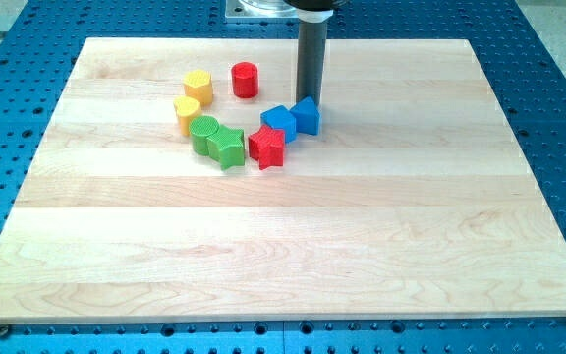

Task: Adjust the red circle and hexagon

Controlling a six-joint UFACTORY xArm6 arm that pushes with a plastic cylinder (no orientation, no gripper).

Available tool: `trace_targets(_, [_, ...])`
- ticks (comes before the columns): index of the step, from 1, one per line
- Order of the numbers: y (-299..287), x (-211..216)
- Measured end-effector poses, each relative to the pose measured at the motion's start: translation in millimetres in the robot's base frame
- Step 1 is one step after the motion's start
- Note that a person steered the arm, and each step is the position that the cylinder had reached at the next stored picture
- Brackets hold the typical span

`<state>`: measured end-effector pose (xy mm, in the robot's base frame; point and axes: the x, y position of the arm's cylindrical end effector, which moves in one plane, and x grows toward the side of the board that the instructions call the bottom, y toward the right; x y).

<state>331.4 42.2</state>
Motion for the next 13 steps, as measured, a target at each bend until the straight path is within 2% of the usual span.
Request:
trace_targets(3, [1,1])
trace_targets(4, [25,-33])
trace_targets(7, [122,-33])
trace_targets(8, [138,-33])
trace_targets(9, [138,-30])
trace_targets(11, [104,29])
trace_targets(13, [81,33])
